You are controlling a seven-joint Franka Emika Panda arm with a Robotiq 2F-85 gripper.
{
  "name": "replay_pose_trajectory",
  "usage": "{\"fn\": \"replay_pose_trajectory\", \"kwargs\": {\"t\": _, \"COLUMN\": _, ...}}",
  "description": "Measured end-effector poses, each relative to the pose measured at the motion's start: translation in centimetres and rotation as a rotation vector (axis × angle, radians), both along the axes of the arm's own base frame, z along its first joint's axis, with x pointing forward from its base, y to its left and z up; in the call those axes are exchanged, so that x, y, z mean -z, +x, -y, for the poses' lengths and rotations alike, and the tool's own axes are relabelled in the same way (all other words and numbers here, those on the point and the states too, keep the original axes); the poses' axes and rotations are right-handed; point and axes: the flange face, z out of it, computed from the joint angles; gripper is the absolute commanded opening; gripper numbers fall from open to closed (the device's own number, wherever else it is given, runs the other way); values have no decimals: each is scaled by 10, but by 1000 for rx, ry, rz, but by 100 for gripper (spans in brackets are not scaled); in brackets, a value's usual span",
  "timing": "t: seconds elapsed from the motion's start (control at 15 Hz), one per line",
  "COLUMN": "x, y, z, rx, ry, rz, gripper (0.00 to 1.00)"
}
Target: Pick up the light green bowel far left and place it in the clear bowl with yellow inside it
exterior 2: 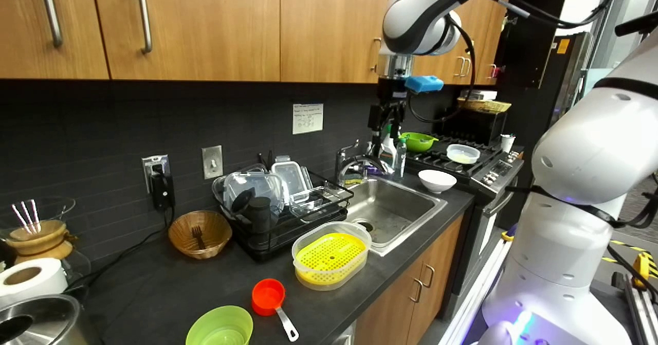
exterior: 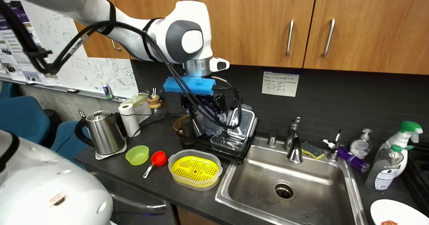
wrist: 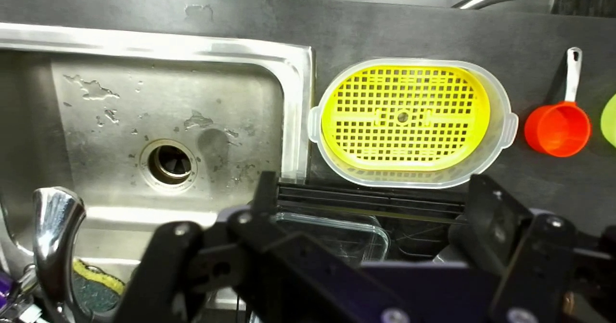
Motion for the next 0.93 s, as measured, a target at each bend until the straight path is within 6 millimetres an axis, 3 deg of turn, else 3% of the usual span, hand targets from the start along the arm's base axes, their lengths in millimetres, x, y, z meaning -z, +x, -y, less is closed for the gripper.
{"fn": "replay_pose_trajectory", "kwargs": {"t": 0.33, "x": 18, "y": 11, "z": -27, "rx": -21, "ry": -55, "rz": -37, "gripper": 100}}
{"fn": "replay_pose_trajectory", "kwargs": {"t": 0.93, "x": 64, "y": 29, "z": -93, "rx": -25, "ry": -179, "rz": -93, "gripper": 100}}
